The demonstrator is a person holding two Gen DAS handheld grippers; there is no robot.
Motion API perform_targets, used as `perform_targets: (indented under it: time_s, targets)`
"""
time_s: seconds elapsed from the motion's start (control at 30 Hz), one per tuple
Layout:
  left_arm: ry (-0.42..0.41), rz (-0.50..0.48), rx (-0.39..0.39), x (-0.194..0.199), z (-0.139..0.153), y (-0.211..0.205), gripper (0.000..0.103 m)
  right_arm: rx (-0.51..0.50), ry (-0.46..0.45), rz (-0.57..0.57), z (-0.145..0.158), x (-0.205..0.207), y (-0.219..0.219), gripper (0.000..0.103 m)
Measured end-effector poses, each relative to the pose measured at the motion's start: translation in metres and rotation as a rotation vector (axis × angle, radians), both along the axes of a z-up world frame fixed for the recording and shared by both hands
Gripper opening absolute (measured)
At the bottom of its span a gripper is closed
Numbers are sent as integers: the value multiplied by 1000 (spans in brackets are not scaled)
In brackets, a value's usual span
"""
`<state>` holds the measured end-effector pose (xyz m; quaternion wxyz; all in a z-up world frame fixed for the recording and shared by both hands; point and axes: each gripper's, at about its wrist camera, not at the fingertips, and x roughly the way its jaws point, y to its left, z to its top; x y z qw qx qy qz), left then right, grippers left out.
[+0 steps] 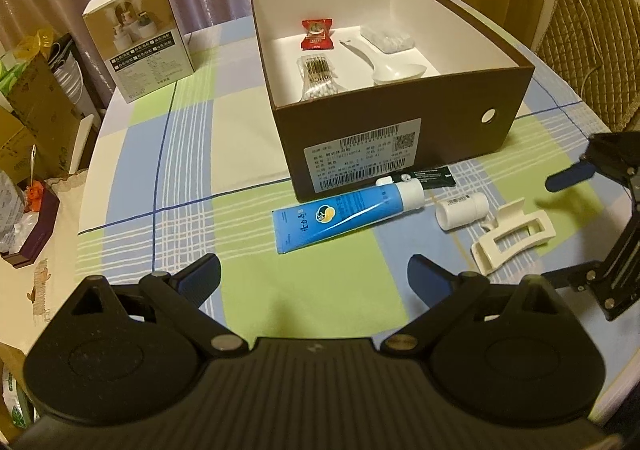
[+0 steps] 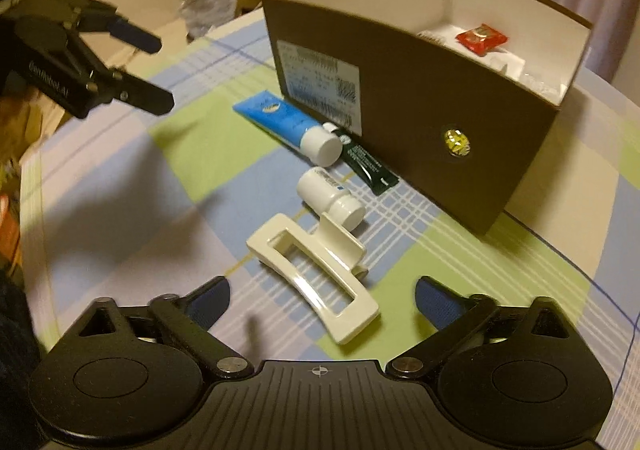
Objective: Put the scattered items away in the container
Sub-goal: 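Grasp the white hair clip with the right tool while the left tool grasps the blue toothpaste tube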
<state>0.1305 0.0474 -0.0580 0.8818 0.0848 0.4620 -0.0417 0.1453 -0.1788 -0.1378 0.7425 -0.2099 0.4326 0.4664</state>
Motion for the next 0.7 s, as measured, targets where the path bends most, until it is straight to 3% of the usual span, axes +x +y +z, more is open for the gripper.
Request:
perform_targets:
  time_s: [0.03,0.17,0.2,0.23,0.33,0.47,0.7]
  targets:
    - [3,-3,0,1,-1,1,98,-12,13,9,-3,2,2,71]
    - [26,-4,-14,6,-7,4,97,-26,14,22,-12,6,4,68]
    - [31,-6,-24,7,-8,5,97,-24,11,29,-13,6,4,44]
    - [35,-9,-31,9,-9,5,96,-24,22,35,-14,6,4,38]
    - [42,-40,-34,13,-14,2,94,-17,23,5,-12,6,-3,37]
    - [48,-116,-23,20,-23,-6,85,-29,36,-78,-10,8,-24,37]
    - [15,-367,58,35,-41,-30,68,-23,70,-266,-4,9,-70,37]
